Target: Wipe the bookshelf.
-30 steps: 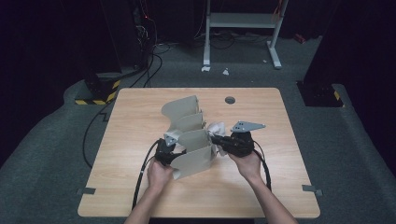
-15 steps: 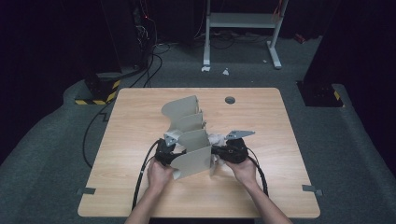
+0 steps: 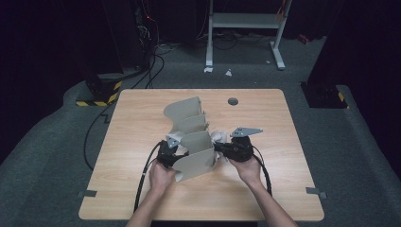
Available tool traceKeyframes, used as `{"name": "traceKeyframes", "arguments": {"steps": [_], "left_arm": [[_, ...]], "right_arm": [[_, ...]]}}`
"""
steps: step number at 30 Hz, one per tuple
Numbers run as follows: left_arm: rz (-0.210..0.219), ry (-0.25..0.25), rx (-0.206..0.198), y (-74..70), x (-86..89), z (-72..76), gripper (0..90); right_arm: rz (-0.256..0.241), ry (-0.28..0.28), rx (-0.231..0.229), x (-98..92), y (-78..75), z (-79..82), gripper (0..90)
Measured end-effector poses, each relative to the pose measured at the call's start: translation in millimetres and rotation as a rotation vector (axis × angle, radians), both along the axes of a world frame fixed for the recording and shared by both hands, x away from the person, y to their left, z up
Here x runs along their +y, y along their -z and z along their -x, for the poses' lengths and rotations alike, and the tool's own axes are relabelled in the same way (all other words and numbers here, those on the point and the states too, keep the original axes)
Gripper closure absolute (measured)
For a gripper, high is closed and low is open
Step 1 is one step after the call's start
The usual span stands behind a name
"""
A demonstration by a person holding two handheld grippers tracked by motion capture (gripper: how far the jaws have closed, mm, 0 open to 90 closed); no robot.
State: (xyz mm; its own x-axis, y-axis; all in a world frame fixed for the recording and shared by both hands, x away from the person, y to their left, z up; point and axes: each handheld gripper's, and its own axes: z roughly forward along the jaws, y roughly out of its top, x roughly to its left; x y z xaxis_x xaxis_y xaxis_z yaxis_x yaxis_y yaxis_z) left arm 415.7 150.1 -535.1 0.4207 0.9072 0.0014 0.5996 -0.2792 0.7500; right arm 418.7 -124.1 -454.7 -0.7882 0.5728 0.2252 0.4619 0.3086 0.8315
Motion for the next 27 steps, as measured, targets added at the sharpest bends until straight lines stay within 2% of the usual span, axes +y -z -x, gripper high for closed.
{"name": "traceKeyframes", "arguments": {"steps": [12,17,19,22,27], "left_arm": [[0.000,0.003,-0.003,0.2,-1.1,-1.8,28.7],[0.000,0.004,-0.002,0.1,-2.1,-2.9,28.8],[0.000,0.005,-0.002,0.1,-2.9,-4.1,28.8],[-0.001,0.008,-0.002,0.0,-4.0,-5.5,28.8],[-0.001,0.009,-0.003,0.1,-4.8,-6.6,28.8]], "right_arm": [[-0.046,-0.005,-0.059,-3.5,-28.9,-2.8,86.9],[-0.041,-0.004,-0.083,-0.2,-38.6,-5.7,86.9],[-0.043,-0.004,-0.084,0.7,-38.7,-7.3,86.9],[-0.003,0.002,-0.092,3.0,-36.2,-9.3,86.9],[0.027,0.019,-0.077,2.4,-27.7,-15.4,86.9]]}}
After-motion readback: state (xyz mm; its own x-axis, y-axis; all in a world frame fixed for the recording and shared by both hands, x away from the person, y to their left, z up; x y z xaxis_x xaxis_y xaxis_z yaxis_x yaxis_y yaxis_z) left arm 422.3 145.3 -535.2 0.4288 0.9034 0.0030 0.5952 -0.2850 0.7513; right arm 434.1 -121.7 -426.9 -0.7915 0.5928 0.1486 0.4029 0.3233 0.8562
